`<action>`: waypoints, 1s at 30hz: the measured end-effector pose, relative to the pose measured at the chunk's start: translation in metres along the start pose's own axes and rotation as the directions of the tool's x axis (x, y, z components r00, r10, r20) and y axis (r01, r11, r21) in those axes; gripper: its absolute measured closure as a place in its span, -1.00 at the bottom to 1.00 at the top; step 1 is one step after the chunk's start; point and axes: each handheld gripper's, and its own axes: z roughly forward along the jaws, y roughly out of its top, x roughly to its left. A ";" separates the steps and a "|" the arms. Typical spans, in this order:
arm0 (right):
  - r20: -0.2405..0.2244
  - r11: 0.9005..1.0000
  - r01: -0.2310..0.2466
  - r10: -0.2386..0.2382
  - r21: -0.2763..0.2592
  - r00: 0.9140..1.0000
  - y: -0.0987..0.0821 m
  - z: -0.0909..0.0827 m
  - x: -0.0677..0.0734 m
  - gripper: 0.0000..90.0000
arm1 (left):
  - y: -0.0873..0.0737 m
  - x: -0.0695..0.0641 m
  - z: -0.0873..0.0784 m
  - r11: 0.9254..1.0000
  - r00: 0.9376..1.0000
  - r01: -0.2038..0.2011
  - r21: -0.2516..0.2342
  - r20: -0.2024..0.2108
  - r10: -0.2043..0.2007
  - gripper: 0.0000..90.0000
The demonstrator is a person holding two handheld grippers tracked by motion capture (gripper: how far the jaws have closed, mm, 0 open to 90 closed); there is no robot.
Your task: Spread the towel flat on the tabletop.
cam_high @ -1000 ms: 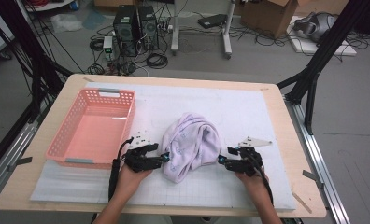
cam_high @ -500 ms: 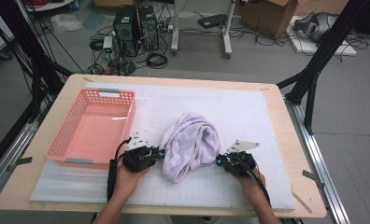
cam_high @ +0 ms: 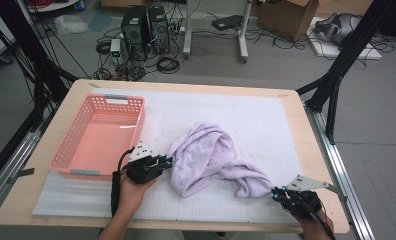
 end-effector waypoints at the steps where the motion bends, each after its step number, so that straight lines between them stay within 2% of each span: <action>1: -0.001 1.000 0.003 -0.003 0.007 1.000 -0.004 -0.004 0.001 0.89 | 0.000 0.000 0.000 1.000 1.000 0.003 -0.002 0.005 -0.003 0.76; 2: -0.002 1.000 0.000 0.000 0.014 1.000 -0.007 -0.008 0.002 0.88 | 0.000 0.000 0.000 1.000 1.000 0.007 -0.004 0.007 -0.007 0.76; 4: 0.002 1.000 -0.004 0.004 -0.013 1.000 -0.007 -0.014 0.003 0.73 | 0.000 0.000 0.001 1.000 1.000 0.001 -0.004 0.008 -0.001 0.75; 5: 0.007 0.999 -0.008 0.009 -0.038 1.000 -0.004 -0.016 0.002 0.53 | 0.000 0.000 0.001 1.000 1.000 0.000 -0.004 0.009 0.000 0.75; 6: 0.018 0.997 -0.017 0.018 -0.074 1.000 0.000 -0.018 0.002 0.34 | 0.000 -0.001 0.001 1.000 1.000 0.002 -0.009 0.011 -0.002 0.75; 8: 0.009 0.989 -0.031 0.033 -0.147 0.999 0.012 -0.020 0.002 0.20 | 0.000 -0.002 0.001 1.000 1.000 -0.002 -0.009 0.015 0.003 0.75; 10: 0.010 0.985 -0.006 0.008 -0.175 1.000 0.027 -0.014 0.006 0.10 | 0.000 -0.002 0.001 1.000 1.000 -0.007 -0.011 0.016 0.007 0.75; 11: 0.000 0.986 0.051 -0.052 -0.158 0.999 0.043 0.001 0.013 0.10 | -0.001 -0.002 0.001 1.000 1.000 -0.010 -0.010 0.016 0.010 0.75; 12: 0.000 0.986 0.051 -0.052 -0.158 0.999 0.043 0.001 0.013 0.10 | -0.001 -0.002 0.002 1.000 1.000 -0.007 -0.011 0.019 0.007 0.75; 14: -0.004 0.986 0.105 -0.106 -0.126 0.994 0.056 0.022 0.019 0.17 | -0.001 -0.003 0.002 1.000 1.000 -0.010 -0.013 0.023 0.010 0.76; 16: -0.026 0.990 0.098 -0.101 -0.106 0.995 0.064 0.040 0.020 0.30 | -0.001 -0.003 0.001 1.000 1.000 -0.012 -0.017 0.024 0.012 0.76; 19: -0.056 0.993 0.099 -0.103 -0.061 0.993 0.067 0.057 0.017 0.66 | -0.001 -0.003 -0.001 0.999 1.000 -0.002 -0.035 0.027 0.003 0.76; 22: -0.102 0.997 0.065 -0.069 -0.049 0.992 0.060 0.052 0.014 0.80 | 0.000 -0.003 -0.003 0.999 1.000 -0.006 -0.046 0.021 0.007 0.76; 23: -0.114 0.997 0.069 -0.074 -0.042 0.991 0.056 0.048 0.015 0.81 | 0.000 -0.003 -0.003 0.999 1.000 -0.006 -0.049 0.014 0.007 0.76; 26: -0.133 0.997 0.079 -0.082 -0.021 0.988 0.045 0.032 0.017 0.83 | 0.001 -0.003 -0.005 0.998 1.000 0.000 -0.062 0.002 0.001 0.77; 30: -0.178 0.998 0.057 -0.056 0.000 0.982 0.031 0.008 0.018 0.81 | 0.003 -0.002 -0.009 0.997 1.000 0.006 -0.082 -0.001 -0.006 0.78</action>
